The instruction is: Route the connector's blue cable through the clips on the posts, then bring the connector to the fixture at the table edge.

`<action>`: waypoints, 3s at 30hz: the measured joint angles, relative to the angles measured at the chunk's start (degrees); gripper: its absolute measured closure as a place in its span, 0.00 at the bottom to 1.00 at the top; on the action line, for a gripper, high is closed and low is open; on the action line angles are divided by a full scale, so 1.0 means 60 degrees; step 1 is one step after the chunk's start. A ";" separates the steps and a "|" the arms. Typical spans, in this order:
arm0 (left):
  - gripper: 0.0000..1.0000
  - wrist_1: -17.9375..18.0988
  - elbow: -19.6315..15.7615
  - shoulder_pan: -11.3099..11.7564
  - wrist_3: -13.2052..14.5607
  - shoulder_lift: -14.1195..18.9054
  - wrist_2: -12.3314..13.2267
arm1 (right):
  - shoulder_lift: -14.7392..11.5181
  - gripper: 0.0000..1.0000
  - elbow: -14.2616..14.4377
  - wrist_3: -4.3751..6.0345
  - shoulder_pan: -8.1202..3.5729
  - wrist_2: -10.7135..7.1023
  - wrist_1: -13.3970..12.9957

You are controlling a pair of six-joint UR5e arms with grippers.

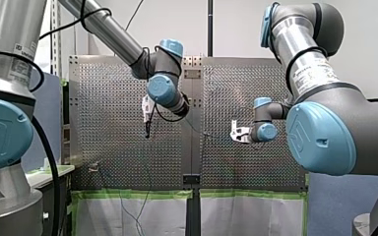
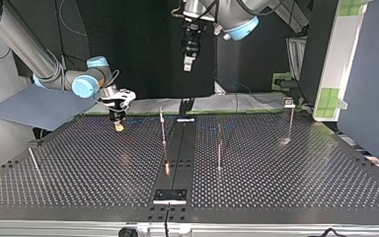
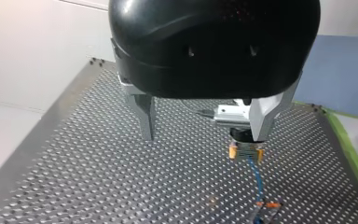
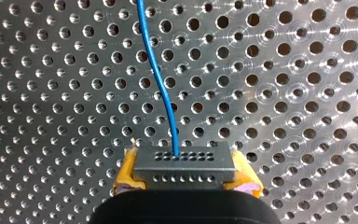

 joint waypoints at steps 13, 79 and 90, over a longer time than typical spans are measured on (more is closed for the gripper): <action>0.00 0.0255 -0.1077 -0.0001 -0.0019 0.1080 0.0020 | -0.0009 1.00 0.0000 -0.0066 0.0050 0.0021 0.0042; 0.00 0.2165 -0.2974 -0.0441 -0.0101 0.1843 0.0112 | -0.3383 1.00 -0.0088 0.0062 -0.0872 0.2097 0.2515; 0.00 0.2329 -0.3296 -0.0417 -0.0036 0.2143 0.0053 | -0.4257 1.00 -0.0039 -0.0086 -0.1428 0.2528 0.3387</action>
